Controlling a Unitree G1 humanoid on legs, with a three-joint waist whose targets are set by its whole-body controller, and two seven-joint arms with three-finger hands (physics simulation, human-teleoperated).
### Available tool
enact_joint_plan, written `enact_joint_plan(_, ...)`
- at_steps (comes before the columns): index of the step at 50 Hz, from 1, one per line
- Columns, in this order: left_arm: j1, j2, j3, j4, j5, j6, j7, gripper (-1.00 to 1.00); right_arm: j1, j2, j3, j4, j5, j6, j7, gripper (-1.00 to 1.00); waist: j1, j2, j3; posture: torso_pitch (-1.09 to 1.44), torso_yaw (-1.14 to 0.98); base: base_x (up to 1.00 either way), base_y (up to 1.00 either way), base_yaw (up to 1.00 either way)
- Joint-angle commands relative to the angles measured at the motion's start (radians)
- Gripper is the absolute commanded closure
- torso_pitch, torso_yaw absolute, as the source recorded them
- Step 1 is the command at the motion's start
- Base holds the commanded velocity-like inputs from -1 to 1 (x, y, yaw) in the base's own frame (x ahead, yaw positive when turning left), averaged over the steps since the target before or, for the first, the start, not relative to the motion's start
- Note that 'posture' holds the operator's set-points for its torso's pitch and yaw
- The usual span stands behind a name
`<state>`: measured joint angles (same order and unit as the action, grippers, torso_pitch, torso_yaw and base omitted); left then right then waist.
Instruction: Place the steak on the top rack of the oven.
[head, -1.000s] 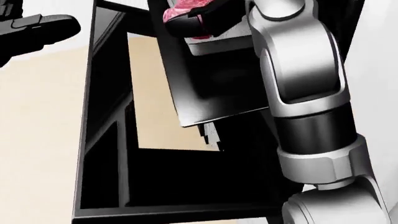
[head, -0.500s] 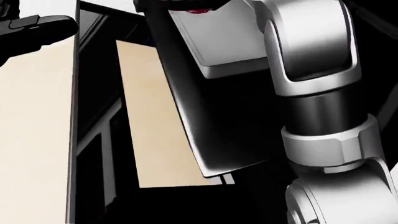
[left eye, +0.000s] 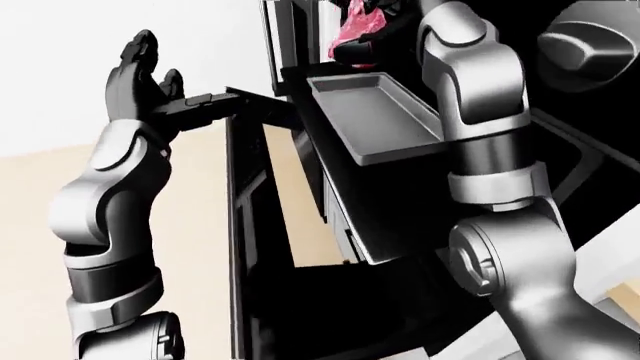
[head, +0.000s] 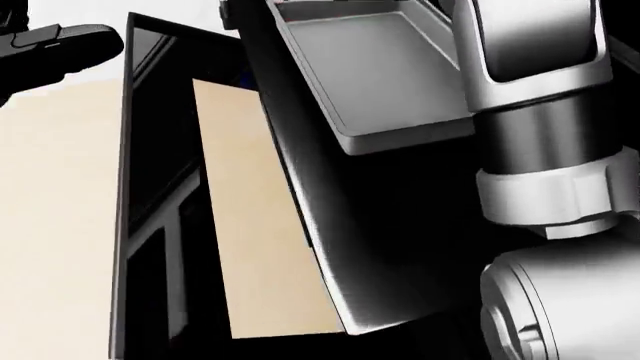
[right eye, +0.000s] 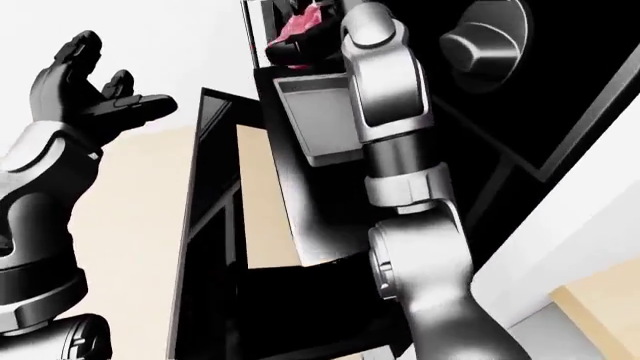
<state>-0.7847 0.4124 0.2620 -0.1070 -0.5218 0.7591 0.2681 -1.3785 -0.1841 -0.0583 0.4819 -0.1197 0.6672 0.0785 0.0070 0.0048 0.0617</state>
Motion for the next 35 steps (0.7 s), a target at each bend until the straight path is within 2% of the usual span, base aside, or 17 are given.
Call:
enact_joint_plan(1, -0.03, 0.018, 0.012, -0.019, -0.002, -0.006, -0.001, -1.0, -0.03, -0.007, -0.002, -0.007, -0.004, -0.009, -0.005, 0.99, 0.005, 0.004, -0.026, 0.0, 0.0, 0.0, 0.0, 0.0)
enact_joint_plan(4, -0.029, 0.018, 0.011, -0.018, -0.002, -0.008, -0.003, -1.0, -0.031, -0.013, -0.003, -0.001, -0.007, -0.012, -0.008, 1.0, -0.006, 0.028, -0.039, 0.0, 0.0, 0.0, 0.0, 0.0)
enact_joint_plan(6, -0.029, 0.019, 0.012, -0.012, 0.0, -0.012, -0.006, -1.0, -0.027, -0.014, -0.004, -0.002, -0.007, -0.016, -0.006, 1.0, -0.013, 0.031, -0.039, 0.0, 0.0, 0.0, 0.0, 0.0)
enact_joint_plan(14, -0.027, 0.02, 0.014, -0.02, -0.005, -0.006, -0.001, -1.0, -0.032, -0.046, -0.017, 0.07, -0.012, -0.072, -0.023, 1.0, -0.018, 0.028, -0.042, 0.0, 0.0, 0.0, 0.0, 0.0)
enact_joint_plan(27, -0.028, 0.018, 0.01, -0.016, -0.003, -0.009, 0.0, -1.0, -0.112, -0.105, -0.035, 0.343, -0.028, -0.192, -0.063, 1.0, -0.015, 0.025, -0.039, 0.0, 0.0, 0.0, 0.0, 0.0)
enact_joint_plan(35, -0.03, 0.022, 0.015, -0.008, -0.003, -0.012, -0.004, -1.0, -0.116, -0.122, -0.042, 0.492, -0.034, -0.291, -0.115, 1.0, -0.007, 0.022, -0.04, 0.0, 0.0, 0.0, 0.0, 0.0)
